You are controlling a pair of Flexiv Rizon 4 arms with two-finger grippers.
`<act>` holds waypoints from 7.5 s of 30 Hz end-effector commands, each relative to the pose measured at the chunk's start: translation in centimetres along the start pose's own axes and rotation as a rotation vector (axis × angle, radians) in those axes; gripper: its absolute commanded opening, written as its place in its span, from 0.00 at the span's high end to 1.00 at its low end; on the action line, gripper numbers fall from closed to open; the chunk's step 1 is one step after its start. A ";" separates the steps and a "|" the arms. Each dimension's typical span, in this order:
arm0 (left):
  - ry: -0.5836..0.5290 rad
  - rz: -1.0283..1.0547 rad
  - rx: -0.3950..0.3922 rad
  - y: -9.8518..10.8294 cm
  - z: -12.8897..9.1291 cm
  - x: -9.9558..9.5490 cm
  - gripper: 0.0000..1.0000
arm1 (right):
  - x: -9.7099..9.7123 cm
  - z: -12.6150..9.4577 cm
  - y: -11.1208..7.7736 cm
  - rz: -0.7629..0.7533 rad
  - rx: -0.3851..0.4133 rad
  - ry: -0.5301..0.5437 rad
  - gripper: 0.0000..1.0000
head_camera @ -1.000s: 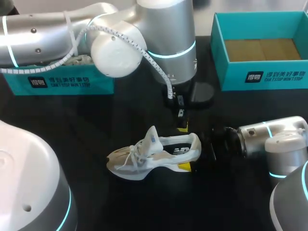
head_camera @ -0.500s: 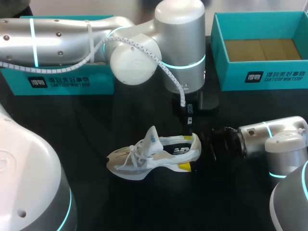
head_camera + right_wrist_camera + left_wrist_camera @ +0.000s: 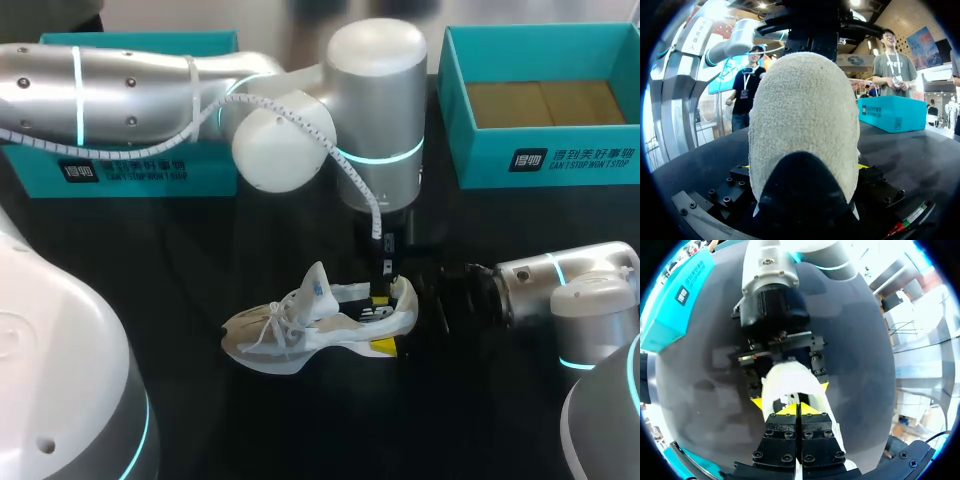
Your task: Take the shoe out of the shoebox, open the shoe tongue, remove and reinsert the insole, then place the shoe into the shoebox
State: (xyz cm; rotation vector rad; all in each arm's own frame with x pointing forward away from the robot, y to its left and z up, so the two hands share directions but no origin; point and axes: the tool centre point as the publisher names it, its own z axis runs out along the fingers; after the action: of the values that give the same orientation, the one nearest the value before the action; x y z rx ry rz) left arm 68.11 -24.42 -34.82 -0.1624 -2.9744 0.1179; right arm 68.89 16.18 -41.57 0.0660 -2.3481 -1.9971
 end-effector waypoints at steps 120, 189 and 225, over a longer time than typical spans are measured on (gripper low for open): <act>-0.086 -0.065 0.204 6.0 1.4 -0.4 1.00 | -0.1 0.1 0.0 0.001 0.004 0.000 1.00; -0.038 -0.105 0.640 5.0 -3.7 1.1 1.00 | -0.1 0.1 0.0 0.001 0.004 0.000 1.00; -0.284 0.059 0.382 3.0 -2.0 1.1 0.51 | -0.1 0.1 0.0 0.001 0.004 0.000 1.00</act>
State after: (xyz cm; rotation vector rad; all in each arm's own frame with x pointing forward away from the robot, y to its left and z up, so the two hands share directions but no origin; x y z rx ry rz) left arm 67.52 -20.46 -32.77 -0.2017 -3.1330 0.8133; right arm 69.05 16.14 -41.60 0.0663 -2.3481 -1.9968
